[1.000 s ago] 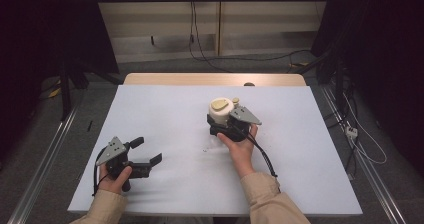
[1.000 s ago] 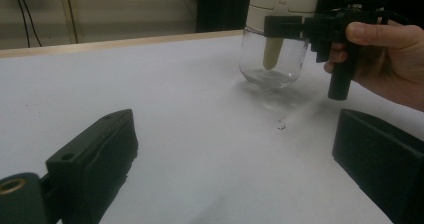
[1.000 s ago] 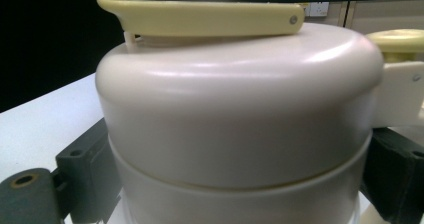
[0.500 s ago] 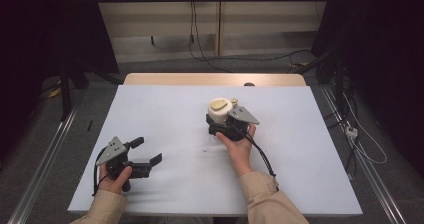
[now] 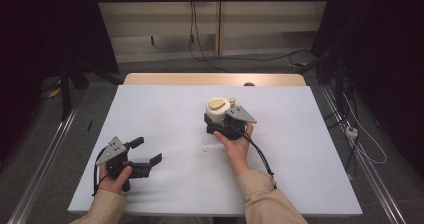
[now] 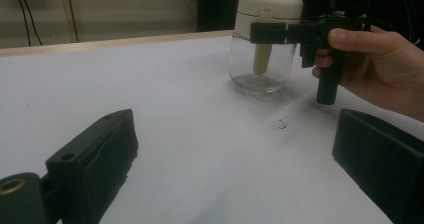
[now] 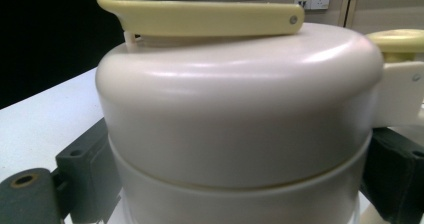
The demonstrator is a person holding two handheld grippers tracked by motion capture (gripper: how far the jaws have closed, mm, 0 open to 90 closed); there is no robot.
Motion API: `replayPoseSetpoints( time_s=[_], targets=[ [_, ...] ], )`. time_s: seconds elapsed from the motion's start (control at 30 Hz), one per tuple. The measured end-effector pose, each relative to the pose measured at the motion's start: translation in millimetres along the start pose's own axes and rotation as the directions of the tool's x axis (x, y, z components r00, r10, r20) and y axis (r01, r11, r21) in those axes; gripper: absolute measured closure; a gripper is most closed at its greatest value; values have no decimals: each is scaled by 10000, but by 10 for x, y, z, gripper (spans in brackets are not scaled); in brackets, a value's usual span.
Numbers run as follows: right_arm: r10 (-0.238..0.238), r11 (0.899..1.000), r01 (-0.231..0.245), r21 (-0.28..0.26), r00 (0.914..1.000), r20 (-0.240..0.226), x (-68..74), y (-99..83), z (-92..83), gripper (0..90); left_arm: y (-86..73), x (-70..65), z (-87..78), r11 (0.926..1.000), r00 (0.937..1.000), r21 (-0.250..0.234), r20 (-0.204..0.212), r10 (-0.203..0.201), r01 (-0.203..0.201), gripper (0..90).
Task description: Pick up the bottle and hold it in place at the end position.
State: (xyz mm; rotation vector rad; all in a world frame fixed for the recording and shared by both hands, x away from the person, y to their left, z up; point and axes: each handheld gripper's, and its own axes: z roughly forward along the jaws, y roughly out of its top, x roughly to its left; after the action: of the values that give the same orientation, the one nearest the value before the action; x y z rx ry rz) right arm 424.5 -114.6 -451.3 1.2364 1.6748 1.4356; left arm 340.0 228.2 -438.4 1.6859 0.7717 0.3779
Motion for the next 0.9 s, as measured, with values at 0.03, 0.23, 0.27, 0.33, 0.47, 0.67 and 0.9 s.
replayPoseSetpoints(
  time_s=[0.03, 0.23, 0.27, 0.33, 0.47, 0.67, 0.9],
  targets=[
    [-43, 10000, 43, -7, 10000, -34, 15, 0, 8, 70, 0, 0, 0, 10000, 10000, -13, -2, -8, 8, 38],
    [-74, 10000, 74, 57, 9999, -77, 46, -20, 34, 70, 0, 1, -3, 10000, 10000, -22, 2, -25, 25, 38],
    [-74, 10000, 74, 57, 9999, -77, 46, -20, 34, 70, 0, 1, -3, 10000, 10000, -22, 2, -25, 25, 38],
    [-75, 9999, 76, 136, 10000, -64, 45, -36, 43, 69, -1, -1, 0, 10000, 10000, -3, 1, -24, 24, 38],
    [-88, 9999, 89, 122, 9999, -92, 52, -45, 49, 69, 0, -1, -1, 10000, 10000, -11, 5, -13, 13, 38],
    [-41, 9999, 42, 104, 9999, -109, 61, -46, 51, 70, -1, -1, -1, 10000, 10000, -18, 1, -16, 16, 38],
    [-37, 10000, 38, 91, 9999, -131, 60, -44, 52, 70, -1, -2, -1, 10000, 10000, -24, -5, -24, 24, 38]
  ],
)
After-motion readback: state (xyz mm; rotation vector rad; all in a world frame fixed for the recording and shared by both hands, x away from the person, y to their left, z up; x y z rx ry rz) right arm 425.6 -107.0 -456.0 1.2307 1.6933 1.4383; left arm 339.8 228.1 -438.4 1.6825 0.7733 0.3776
